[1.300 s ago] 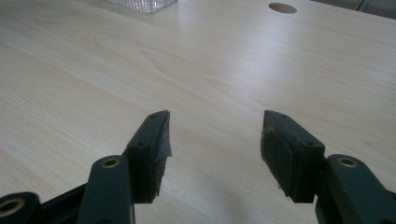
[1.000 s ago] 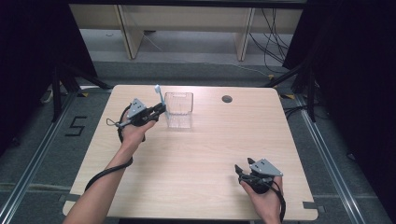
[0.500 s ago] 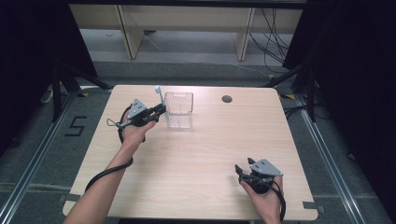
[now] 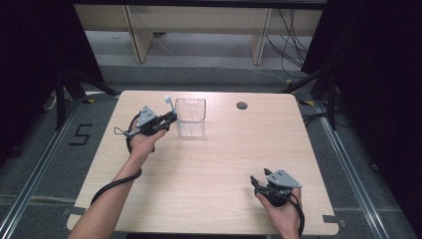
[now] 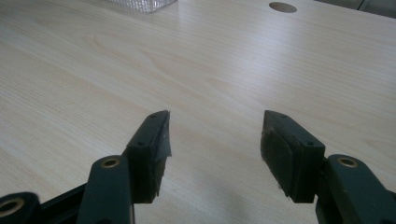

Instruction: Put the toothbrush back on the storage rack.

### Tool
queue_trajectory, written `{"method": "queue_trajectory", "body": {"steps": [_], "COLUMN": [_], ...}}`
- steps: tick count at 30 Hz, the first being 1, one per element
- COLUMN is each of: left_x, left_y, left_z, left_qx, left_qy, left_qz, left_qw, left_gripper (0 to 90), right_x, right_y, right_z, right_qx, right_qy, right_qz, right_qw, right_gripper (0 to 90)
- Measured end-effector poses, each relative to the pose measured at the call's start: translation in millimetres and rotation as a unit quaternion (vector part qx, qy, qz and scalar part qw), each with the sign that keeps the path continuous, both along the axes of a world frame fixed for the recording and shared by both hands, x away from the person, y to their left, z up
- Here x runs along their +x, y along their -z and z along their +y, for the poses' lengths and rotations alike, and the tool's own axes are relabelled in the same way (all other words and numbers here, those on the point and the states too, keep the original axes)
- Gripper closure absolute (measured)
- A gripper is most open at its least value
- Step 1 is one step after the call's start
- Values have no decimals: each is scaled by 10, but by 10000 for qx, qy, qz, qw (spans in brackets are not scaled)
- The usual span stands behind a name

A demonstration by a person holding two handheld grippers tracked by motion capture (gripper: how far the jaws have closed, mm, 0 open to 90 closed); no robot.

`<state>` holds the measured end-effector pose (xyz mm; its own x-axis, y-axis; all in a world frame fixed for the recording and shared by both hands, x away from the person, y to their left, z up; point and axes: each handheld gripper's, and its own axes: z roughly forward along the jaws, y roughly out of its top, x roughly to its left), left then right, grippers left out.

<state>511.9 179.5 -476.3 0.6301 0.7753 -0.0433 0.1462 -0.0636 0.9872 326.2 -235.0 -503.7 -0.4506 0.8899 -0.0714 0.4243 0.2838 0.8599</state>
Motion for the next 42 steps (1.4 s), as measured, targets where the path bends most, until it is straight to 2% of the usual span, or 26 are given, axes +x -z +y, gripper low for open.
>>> {"method": "queue_trajectory", "body": {"steps": [1,8,12,18,19,20,24,25,28,29,31,37,40,42], "left_x": [0,1,1,5,3,4,-1,-5,-17,-19,-16,-57,-83,-107], "left_y": [3,9,3,2,6,8,13,11,-6,-12,-15,-61,-60,-65], "left_z": [1,10,7,11,12,11,6,0,-15,-15,-17,9,23,37], "left_qx": [4,-3,-25,-30,-48,-40,-27,-3,7,23,-22,24,70,103], "left_qy": [-2,-24,-23,-45,-60,-52,-66,-35,-29,-29,-18,-143,-157,-154], "left_qz": [3,21,2,5,22,26,47,42,35,28,-1,82,108,146], "left_qw": [10000,10000,10000,10000,10000,10000,10000,10000,10000,10000,10000,9999,9998,9997], "left_gripper": [758,749,746,728,721,714,641,641,566,548,530,375,335,314], "right_x": [-2,-2,6,7,0,-1,2,1,1,-3,-2,-11,-3,-4], "right_y": [2,3,3,4,3,3,4,4,4,4,5,4,5,7], "right_z": [9,13,9,9,17,17,10,11,12,20,24,21,17,24], "right_qx": [68,87,16,14,90,92,17,22,17,73,109,116,28,75], "right_qy": [-21,-18,-13,-15,-27,-27,2,4,1,-26,-37,34,15,-1], "right_qz": [64,72,-33,-31,69,70,-23,-14,-17,66,77,103,1,61], "right_qw": [10000,9999,10000,10000,9999,9999,10000,10000,10000,9999,9999,9999,10000,10000], "right_gripper": [432,432,431,431,431,431,431,431,431,431,431,431,431,431]}}
